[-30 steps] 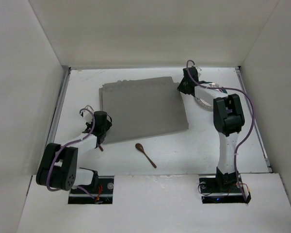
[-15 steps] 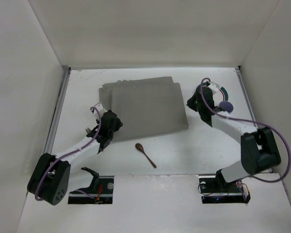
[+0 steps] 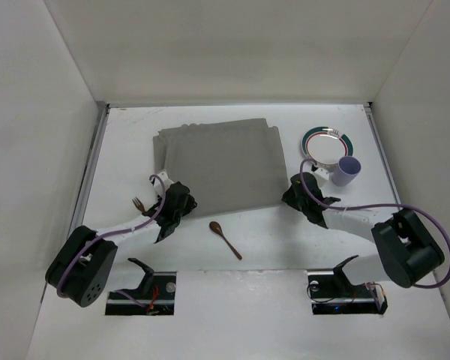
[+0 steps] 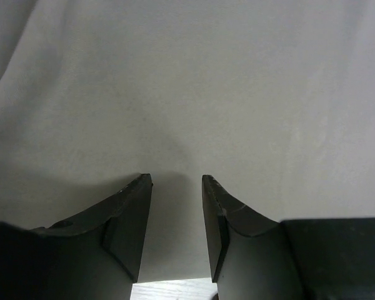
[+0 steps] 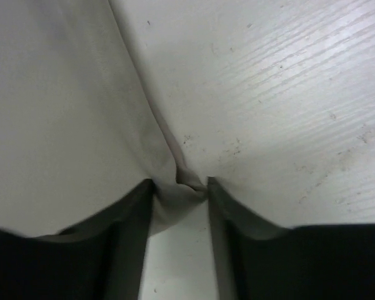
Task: Set the dinner table for one person
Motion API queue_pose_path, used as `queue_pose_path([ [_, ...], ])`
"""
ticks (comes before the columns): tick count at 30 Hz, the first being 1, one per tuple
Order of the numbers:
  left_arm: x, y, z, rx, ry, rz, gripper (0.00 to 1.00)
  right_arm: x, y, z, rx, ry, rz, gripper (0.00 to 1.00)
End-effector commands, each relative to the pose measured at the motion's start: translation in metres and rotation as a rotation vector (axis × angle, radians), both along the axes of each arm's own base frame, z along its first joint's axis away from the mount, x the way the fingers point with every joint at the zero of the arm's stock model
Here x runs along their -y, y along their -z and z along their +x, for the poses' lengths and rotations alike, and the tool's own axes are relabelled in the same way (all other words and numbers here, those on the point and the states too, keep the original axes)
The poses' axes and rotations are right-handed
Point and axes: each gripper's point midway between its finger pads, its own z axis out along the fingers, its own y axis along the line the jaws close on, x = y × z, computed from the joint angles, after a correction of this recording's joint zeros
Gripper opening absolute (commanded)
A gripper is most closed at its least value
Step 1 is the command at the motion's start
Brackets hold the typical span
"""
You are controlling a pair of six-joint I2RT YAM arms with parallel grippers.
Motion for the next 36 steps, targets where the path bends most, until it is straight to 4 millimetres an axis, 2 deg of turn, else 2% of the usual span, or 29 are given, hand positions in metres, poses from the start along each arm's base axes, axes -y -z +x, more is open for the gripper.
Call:
queue_pose_path([
  [1,-0.012,0.007,-0.004,0.000,-0.039,-0.003,0.36,-0.018,-0.015,0.018,0.049,0.012,0.078,0.37],
  [3,-0.021,0.013,-0.008,-0.014,-0.057,0.008,0.36,-0.018,-0.015,0.015,0.043,0.023,0.097,0.21],
  [5,-0.032,0.018,-0.011,-0.026,-0.077,0.022,0.36,-0.013,-0.017,0.007,0.052,0.042,0.110,0.13],
  [8,-0.042,0.025,-0.017,-0.052,-0.093,0.028,0.36,-0.002,-0.014,-0.015,0.038,0.062,0.118,0.09],
  [10,-0.041,0.024,-0.018,-0.052,-0.087,0.010,0.36,0.002,-0.011,-0.029,0.024,0.065,0.123,0.08],
  [15,-0.041,0.018,-0.024,-0.057,-0.077,-0.006,0.36,0.000,-0.004,-0.057,-0.011,0.065,0.161,0.07],
  [19,-0.043,0.015,-0.035,-0.061,-0.074,-0.013,0.36,0.006,-0.010,-0.069,-0.006,0.092,0.175,0.09],
  [23,-0.041,0.011,-0.044,-0.066,-0.072,-0.030,0.36,0.027,-0.021,-0.072,0.032,0.136,0.146,0.19],
  [24,-0.040,0.011,-0.046,-0.068,-0.069,-0.030,0.36,0.034,-0.024,-0.070,0.047,0.149,0.141,0.28],
  [26,-0.037,0.004,-0.047,-0.059,-0.063,-0.039,0.36,0.043,-0.031,-0.066,0.070,0.145,0.124,0.52],
  [27,-0.035,-0.001,-0.047,-0.052,-0.056,-0.044,0.36,0.049,-0.037,-0.063,0.080,0.145,0.108,0.59],
  [29,-0.031,-0.018,-0.042,-0.014,-0.048,-0.057,0.36,0.055,-0.048,-0.059,0.107,0.141,0.095,0.65],
  [31,-0.027,-0.035,-0.037,0.026,-0.041,-0.062,0.36,0.056,-0.061,-0.055,0.133,0.121,0.091,0.64],
  [33,-0.022,-0.045,-0.033,0.057,-0.031,-0.064,0.37,0.051,-0.071,-0.051,0.151,0.094,0.095,0.59],
  [35,-0.015,-0.046,-0.030,0.062,-0.019,-0.074,0.37,0.036,-0.071,-0.050,0.139,0.042,0.102,0.50],
  [36,-0.011,-0.045,-0.030,0.064,-0.008,-0.081,0.37,0.027,-0.069,-0.049,0.127,0.012,0.102,0.42],
])
